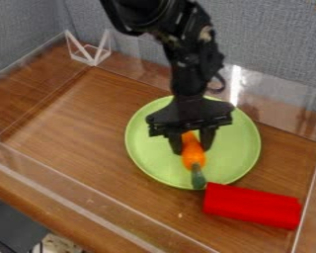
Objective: Put the carrot on the green plate
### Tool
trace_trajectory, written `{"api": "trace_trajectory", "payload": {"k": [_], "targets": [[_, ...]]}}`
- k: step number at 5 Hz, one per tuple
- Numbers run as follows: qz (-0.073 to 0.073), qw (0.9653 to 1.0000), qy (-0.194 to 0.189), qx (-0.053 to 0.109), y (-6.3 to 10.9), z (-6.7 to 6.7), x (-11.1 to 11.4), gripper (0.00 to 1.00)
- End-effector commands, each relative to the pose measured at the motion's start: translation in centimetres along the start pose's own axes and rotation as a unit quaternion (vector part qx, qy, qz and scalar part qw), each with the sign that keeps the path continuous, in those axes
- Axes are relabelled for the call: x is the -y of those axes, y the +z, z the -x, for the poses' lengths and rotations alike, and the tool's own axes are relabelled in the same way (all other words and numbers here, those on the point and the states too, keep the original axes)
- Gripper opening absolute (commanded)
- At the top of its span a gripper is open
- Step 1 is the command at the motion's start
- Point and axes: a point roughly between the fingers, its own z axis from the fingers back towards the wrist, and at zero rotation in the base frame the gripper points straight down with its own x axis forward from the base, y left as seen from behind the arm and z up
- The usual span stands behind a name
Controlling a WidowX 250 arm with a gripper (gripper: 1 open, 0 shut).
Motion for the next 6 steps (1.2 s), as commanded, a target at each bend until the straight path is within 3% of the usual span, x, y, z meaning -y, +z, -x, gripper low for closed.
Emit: {"api": "trace_trajectory", "payload": {"k": [1,2,4,6], "targets": [[0.015,0.9987,0.035,0.035,1.0,-1.9,0.9,0.0],[0.007,0.997,0.054,0.054,1.0,-2.0,1.2,0.0],[0.014,0.9967,0.032,0.073,4.3,-4.3,0.6,0.0],[0.016,0.9973,0.014,0.07,3.7,-2.3,0.7,0.0]]}}
